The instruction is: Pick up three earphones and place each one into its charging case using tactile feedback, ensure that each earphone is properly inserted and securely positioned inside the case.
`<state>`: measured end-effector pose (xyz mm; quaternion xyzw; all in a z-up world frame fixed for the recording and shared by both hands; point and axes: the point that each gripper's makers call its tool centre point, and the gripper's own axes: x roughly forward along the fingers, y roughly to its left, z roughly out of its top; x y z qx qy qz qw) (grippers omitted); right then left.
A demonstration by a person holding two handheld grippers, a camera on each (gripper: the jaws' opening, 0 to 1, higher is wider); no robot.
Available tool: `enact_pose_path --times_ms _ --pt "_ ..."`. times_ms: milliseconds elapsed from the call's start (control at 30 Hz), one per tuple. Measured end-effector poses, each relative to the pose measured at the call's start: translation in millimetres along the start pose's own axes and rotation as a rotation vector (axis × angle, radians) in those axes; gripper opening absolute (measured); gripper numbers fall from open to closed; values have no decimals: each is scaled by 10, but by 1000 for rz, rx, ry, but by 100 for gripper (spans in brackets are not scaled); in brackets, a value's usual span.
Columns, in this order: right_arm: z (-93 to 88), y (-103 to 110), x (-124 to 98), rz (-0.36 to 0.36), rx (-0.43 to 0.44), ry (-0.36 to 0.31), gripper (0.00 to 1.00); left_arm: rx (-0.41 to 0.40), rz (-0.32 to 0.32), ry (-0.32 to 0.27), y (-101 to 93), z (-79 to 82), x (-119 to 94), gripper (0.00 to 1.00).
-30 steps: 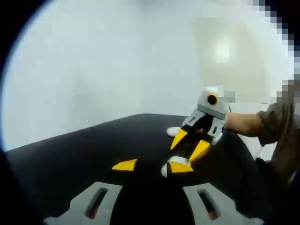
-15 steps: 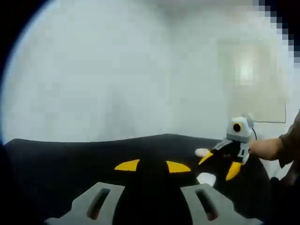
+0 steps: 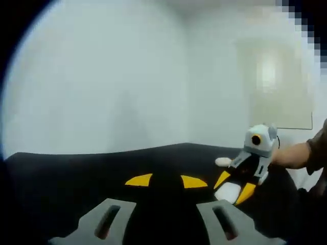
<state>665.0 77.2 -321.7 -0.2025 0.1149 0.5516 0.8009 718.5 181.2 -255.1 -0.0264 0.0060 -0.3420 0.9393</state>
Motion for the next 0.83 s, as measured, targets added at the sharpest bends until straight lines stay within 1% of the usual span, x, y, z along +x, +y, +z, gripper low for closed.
enact_pose_path --times_ms 100,133,167,233,333,400,433,500,567,667,767,800,833 --pt "-5 56 -66 -2 6 -6 34 7 -5 5 -6 -15 4 17" --pt "-10 49 -110 -16 -9 -10 34 9 -5 7 -1 -19 5 17" --pt "-28 29 -156 -36 -37 0 34 11 -4 9 -4 -24 10 17" --pt "-69 21 -280 -46 -51 11 34 10 -12 7 -17 -19 14 17" --pt "-168 -69 -576 -73 -38 24 33 12 -20 7 -48 -21 25 17" --pt "-254 -169 -768 -109 -30 37 33 19 -20 13 -63 -35 39 17" --pt "-285 -208 -827 -119 -28 42 33 23 -19 17 -68 -41 45 17" --pt "-366 -287 -992 -124 -12 49 33 33 -17 26 -81 -56 56 17" --pt "-434 -314 -1127 -108 9 39 33 43 -17 34 -102 -69 67 17" --pt "-517 -340 -1195 -111 34 36 33 63 -21 47 -142 -93 78 17" --pt "-574 -342 -1190 -114 53 37 33 83 -18 62 -143 -116 74 17" --pt "-624 -332 -1174 -117 40 65 34 85 -17 63 -143 -117 73 17" --pt "-590 -338 -1175 -130 50 31 34 86 -16 63 -131 -113 69 17"
